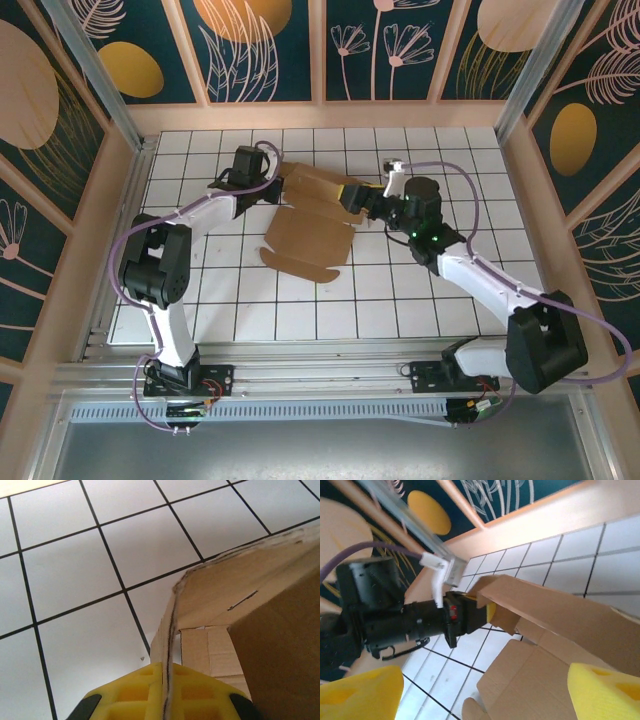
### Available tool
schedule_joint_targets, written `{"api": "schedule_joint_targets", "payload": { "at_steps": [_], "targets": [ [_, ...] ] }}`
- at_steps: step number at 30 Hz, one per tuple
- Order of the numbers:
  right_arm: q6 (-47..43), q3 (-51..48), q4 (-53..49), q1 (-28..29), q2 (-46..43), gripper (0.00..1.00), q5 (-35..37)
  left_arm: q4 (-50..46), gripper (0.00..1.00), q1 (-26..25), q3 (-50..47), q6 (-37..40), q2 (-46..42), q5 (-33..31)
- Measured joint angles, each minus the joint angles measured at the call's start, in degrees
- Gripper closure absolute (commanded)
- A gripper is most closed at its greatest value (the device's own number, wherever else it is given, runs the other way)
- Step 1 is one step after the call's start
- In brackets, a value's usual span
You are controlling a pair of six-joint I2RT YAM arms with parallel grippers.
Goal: Fold the paper box
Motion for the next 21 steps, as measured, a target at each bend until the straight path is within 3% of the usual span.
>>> {"api": "schedule_joint_targets", "payload": {
  "at_steps": [4, 9, 15, 19, 21],
  "targets": [
    [-17.66, 14.64, -13.57, 0.02, 5.11, 0.04, -0.35, 0.35, 1.0, 0.0, 0.79, 1.88, 1.18, 0.72],
    [-33.46, 36.65, -29.68, -3.06, 22.18, 0.05, -5.9, 0.39, 1.0, 0.0, 1.88, 3.3, 1.92, 2.4],
    [-43.93, 53.94, -47.17, -5.49, 41.44, 0.08, -15.1, 0.33, 1.0, 0.0, 3.34, 4.66, 2.58, 4.7],
    [-46.8, 61.7, -55.17, -5.84, 48.78, 0.23, -18.49, 0.22, 1.0, 0.0, 4.0, 4.94, 3.43, 4.92],
    [-47.08, 63.28, -57.11, -5.97, 50.12, 0.25, -19.1, -0.15, 1.0, 0.0, 4.39, 4.96, 3.82, 5.14]
  ]
}}
